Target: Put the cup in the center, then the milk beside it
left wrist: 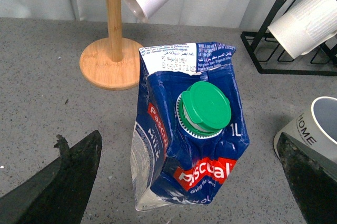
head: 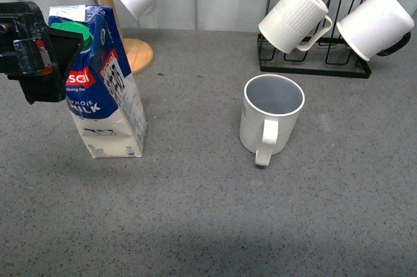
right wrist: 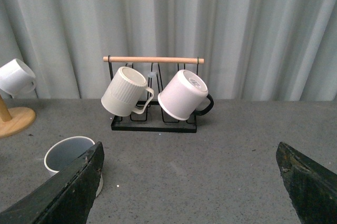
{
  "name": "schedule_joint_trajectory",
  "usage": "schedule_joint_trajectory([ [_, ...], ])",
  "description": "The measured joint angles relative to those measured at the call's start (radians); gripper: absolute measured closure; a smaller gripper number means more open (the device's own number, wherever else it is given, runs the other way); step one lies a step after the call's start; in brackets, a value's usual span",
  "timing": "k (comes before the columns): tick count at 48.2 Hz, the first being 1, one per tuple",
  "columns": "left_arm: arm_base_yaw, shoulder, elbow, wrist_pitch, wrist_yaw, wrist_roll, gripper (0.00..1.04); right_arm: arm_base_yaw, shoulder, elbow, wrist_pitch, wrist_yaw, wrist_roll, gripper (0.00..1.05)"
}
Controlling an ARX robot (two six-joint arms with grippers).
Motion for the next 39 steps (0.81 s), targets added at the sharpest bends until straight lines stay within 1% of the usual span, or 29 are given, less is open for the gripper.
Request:
schedule_joint_trajectory([
  [4,-0.008,0.027,0.016,0.002,-0.015,-0.002,0.06,0.0,0.0,0.0,0.0,0.0,0.0,0.09],
  [22,-0.043,0.092,0.027,0.003,-0.02,-0.004,0.06,0.0,0.0,0.0,0.0,0.0,0.0,0.09],
  [39,-0.037,0.16,0.064,0.017,-0.049,-0.001,0.06,0.0,0.0,0.0,0.0,0.0,0.0,0.09],
])
